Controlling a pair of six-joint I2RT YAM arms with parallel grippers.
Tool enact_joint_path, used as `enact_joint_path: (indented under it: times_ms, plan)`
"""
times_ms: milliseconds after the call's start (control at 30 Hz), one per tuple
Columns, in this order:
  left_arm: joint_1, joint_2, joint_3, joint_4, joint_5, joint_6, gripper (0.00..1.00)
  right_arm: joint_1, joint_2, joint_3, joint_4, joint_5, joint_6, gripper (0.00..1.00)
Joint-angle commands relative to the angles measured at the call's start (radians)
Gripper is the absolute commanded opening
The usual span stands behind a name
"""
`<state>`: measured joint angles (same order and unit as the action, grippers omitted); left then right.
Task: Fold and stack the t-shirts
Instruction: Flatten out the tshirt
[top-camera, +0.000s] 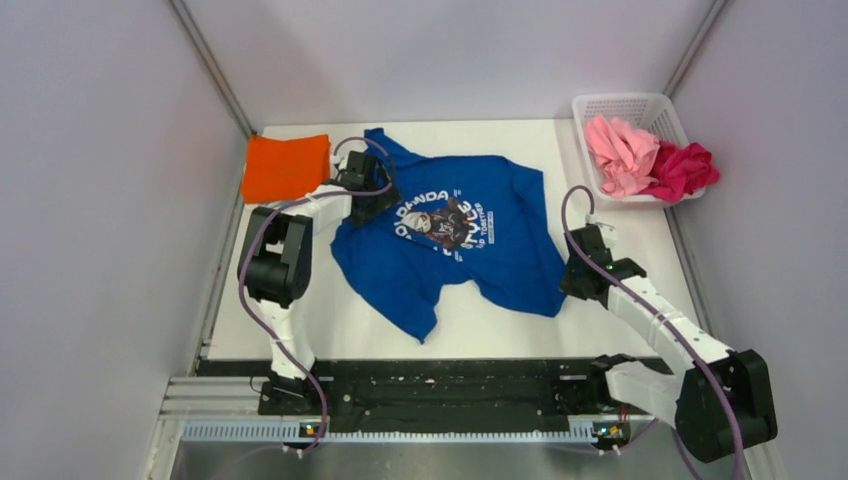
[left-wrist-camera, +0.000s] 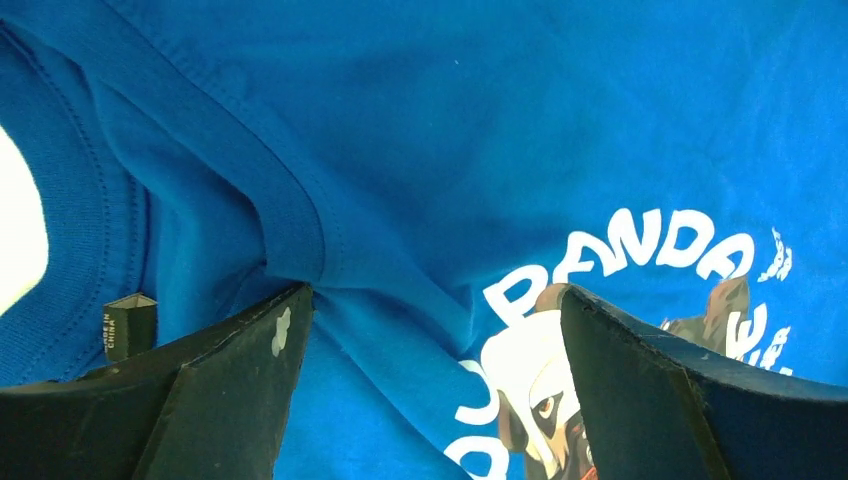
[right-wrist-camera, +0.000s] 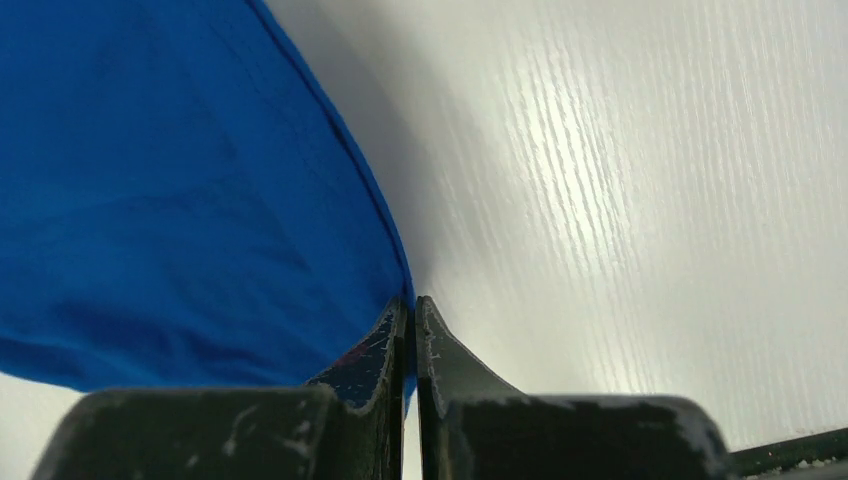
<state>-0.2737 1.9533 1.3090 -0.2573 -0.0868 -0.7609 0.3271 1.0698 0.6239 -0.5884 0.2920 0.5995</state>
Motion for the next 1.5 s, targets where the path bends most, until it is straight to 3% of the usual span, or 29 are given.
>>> enact_joint_path:
  times_ms: [0, 267, 400, 500, 600, 733, 800, 867, 967, 1167, 1333, 1467]
  plan:
    - [0.045, 0.080, 0.052, -0.065, -0.009, 0.019, 0.99, -0.064, -0.022, -0.027, 0.000, -0.081, -0.044, 0.02]
    - [0.107, 0.151, 0.200, -0.132, -0.024, 0.040, 0.99, -0.292, -0.044, -0.066, -0.014, -0.032, 0.020, 0.00]
    - [0.116, 0.202, 0.287, -0.174, -0.001, 0.066, 0.99, -0.322, -0.058, -0.091, -0.035, 0.017, 0.073, 0.01]
    - [0.116, 0.224, 0.337, -0.183, 0.025, 0.091, 0.99, -0.323, -0.071, -0.097, -0.035, 0.059, 0.105, 0.20]
    - [0.116, 0.226, 0.378, -0.172, 0.065, 0.122, 0.99, -0.323, -0.082, -0.063, -0.032, 0.065, 0.087, 0.55]
    - [0.113, 0.169, 0.391, -0.190, 0.081, 0.138, 0.99, -0.323, -0.123, 0.001, -0.016, 0.023, 0.029, 0.73]
    - [0.106, 0.107, 0.343, -0.190, 0.123, 0.138, 0.99, -0.323, -0.161, 0.002, 0.039, -0.062, 0.001, 0.90]
    - [0.092, 0.029, 0.270, -0.181, 0.117, 0.139, 0.99, -0.322, -0.199, -0.013, 0.126, -0.182, -0.010, 0.98]
    - [0.060, -0.111, 0.127, -0.182, 0.069, 0.124, 0.99, -0.250, -0.219, -0.036, 0.262, -0.285, -0.007, 0.99]
    - [-0.005, -0.445, -0.257, -0.204, 0.041, 0.003, 0.99, -0.012, -0.099, -0.032, 0.434, -0.269, -0.001, 0.99]
    - [-0.088, -0.651, -0.518, -0.195, 0.081, -0.049, 0.99, 0.002, 0.025, -0.036, 0.445, -0.287, 0.000, 0.99]
    - [-0.112, -0.691, -0.643, -0.100, 0.126, -0.093, 0.99, 0.003, 0.033, -0.076, 0.478, -0.286, 0.010, 0.99]
